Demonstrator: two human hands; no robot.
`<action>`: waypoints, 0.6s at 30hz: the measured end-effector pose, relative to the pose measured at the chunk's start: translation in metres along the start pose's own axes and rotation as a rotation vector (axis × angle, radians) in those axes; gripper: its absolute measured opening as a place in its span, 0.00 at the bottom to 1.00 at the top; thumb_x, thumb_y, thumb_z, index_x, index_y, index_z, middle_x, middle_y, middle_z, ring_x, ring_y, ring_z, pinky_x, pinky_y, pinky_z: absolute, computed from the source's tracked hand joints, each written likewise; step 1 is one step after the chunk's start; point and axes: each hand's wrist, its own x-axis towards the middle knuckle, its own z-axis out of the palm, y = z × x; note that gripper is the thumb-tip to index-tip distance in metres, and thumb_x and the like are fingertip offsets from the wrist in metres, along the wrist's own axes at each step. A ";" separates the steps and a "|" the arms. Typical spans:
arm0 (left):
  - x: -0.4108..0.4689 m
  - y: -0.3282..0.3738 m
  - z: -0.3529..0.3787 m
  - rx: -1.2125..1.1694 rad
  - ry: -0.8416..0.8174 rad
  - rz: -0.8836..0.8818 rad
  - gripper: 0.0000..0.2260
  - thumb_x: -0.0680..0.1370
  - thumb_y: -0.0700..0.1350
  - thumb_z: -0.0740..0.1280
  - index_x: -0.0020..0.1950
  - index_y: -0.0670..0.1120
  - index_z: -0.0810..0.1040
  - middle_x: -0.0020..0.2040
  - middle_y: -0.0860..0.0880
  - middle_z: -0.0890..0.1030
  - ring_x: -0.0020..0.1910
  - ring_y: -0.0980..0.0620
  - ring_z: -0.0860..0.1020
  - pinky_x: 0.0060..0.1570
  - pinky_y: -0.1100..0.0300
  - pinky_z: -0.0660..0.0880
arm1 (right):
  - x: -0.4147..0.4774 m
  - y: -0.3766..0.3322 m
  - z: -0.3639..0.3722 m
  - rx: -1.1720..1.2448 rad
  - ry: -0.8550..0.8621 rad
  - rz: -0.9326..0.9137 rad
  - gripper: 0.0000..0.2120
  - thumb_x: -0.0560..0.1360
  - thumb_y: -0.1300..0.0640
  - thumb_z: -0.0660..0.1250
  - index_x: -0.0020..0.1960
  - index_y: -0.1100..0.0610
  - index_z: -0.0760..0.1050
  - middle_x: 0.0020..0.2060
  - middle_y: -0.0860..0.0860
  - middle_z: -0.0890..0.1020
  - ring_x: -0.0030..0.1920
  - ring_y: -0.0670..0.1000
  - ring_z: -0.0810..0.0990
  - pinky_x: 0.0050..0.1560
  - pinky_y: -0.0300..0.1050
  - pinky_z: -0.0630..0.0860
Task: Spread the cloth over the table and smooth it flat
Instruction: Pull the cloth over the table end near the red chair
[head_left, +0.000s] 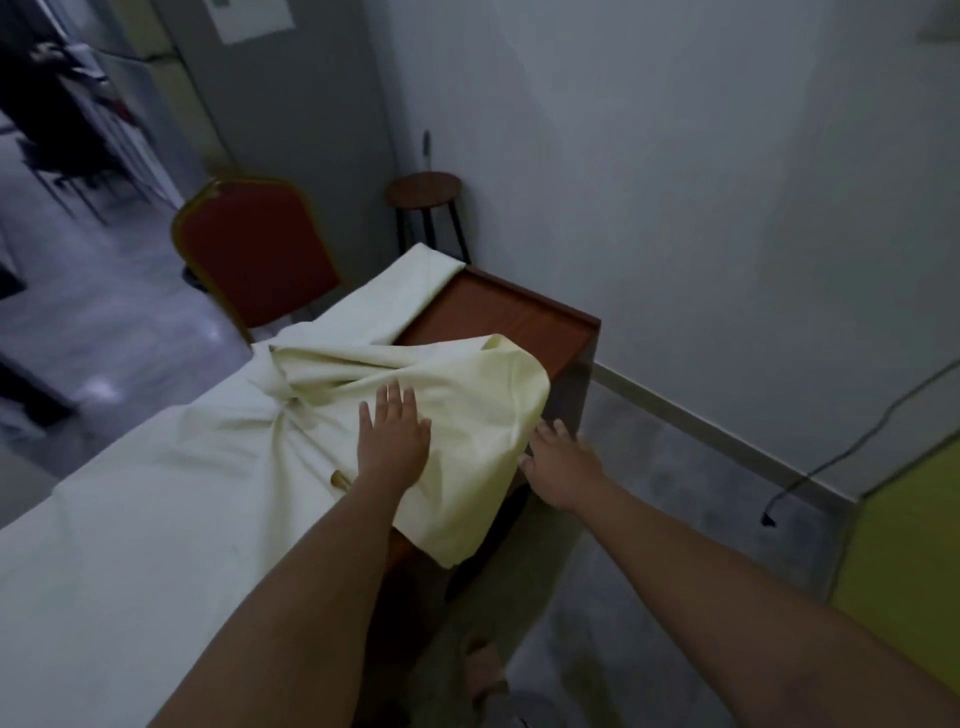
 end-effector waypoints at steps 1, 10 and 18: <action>0.009 -0.011 -0.003 0.002 0.017 -0.023 0.26 0.83 0.53 0.45 0.78 0.43 0.46 0.79 0.43 0.45 0.78 0.46 0.43 0.75 0.45 0.42 | 0.012 -0.010 -0.003 0.005 0.001 -0.035 0.27 0.82 0.47 0.46 0.78 0.58 0.49 0.78 0.53 0.49 0.77 0.57 0.46 0.74 0.60 0.45; 0.107 -0.101 -0.021 0.044 0.030 -0.168 0.27 0.83 0.54 0.44 0.79 0.43 0.45 0.79 0.43 0.44 0.78 0.45 0.42 0.75 0.43 0.41 | 0.124 -0.103 -0.024 0.065 0.138 -0.126 0.31 0.81 0.43 0.47 0.78 0.57 0.44 0.78 0.54 0.45 0.77 0.55 0.43 0.75 0.59 0.41; 0.171 -0.126 0.015 0.003 -0.275 -0.146 0.31 0.81 0.60 0.41 0.78 0.43 0.45 0.79 0.44 0.46 0.78 0.47 0.44 0.76 0.45 0.40 | 0.179 -0.117 0.009 0.180 0.115 0.149 0.38 0.78 0.36 0.47 0.78 0.58 0.42 0.78 0.54 0.43 0.77 0.54 0.40 0.73 0.61 0.35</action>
